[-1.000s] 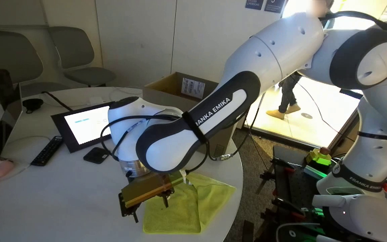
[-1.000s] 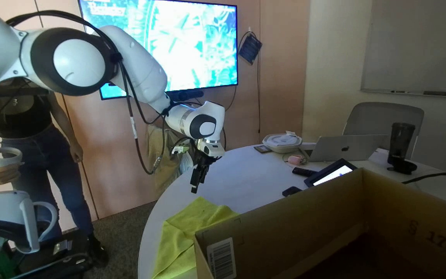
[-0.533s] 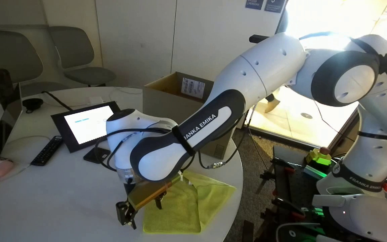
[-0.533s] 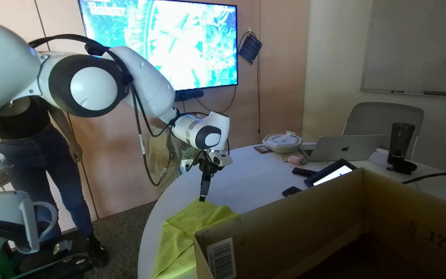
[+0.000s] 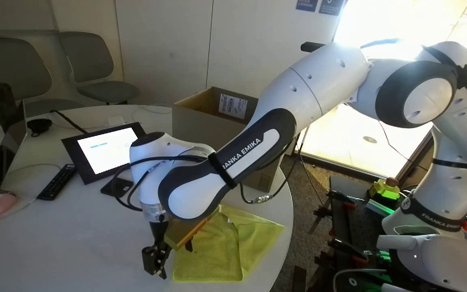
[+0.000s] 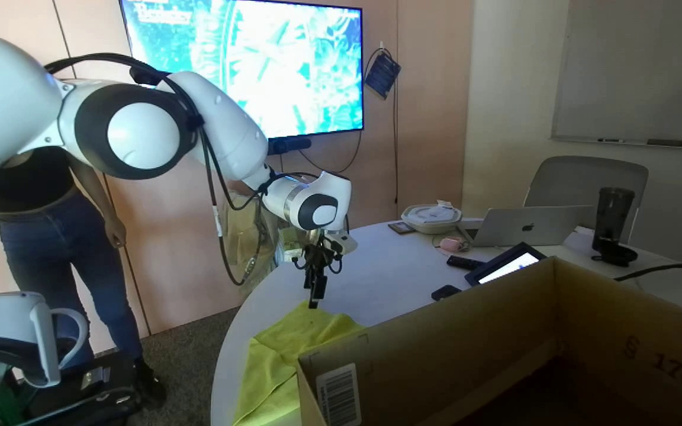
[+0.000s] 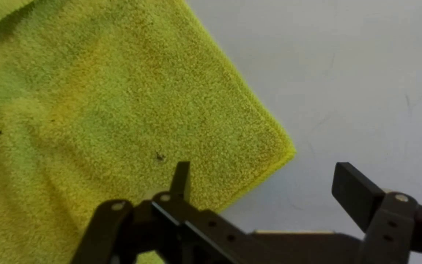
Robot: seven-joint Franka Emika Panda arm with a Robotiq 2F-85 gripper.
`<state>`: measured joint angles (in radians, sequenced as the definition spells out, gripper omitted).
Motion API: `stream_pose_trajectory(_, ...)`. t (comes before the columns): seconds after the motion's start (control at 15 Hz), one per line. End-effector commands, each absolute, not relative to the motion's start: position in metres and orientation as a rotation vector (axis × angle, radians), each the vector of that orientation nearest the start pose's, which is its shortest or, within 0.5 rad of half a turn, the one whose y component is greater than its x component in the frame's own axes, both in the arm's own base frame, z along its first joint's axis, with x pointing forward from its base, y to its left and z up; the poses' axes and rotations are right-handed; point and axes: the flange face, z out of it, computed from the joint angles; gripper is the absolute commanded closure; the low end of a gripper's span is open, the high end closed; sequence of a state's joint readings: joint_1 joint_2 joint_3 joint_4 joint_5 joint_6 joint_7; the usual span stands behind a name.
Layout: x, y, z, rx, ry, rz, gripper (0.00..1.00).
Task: Put the marker on the towel, fold the towel then put it in the box
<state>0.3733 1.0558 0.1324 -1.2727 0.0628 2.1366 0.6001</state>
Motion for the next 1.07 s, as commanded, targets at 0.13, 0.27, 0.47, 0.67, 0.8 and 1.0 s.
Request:
stream_pose_trajectory(0.13,0.602,0.336,0.132,-3.053,0.254,0.387,0.0)
stream_pose_trajectory(0.27,0.581,0.333,0.142,-3.051,0.273,0.422,0.0)
stream_pose_trajectory(0.47,0.554,0.328,0.142,-3.073,0.284,0.466,0.0)
stream_pose_trajectory(0.67,0.548,0.322,0.134,-3.096,0.269,0.439,0.0)
stream_pose_trajectory(0.8,0.55,0.319,0.129,-3.102,0.28,0.404,0.0)
stream_pose_trajectory(1.0,0.559,0.317,0.125,-3.094,0.306,0.331,0.0)
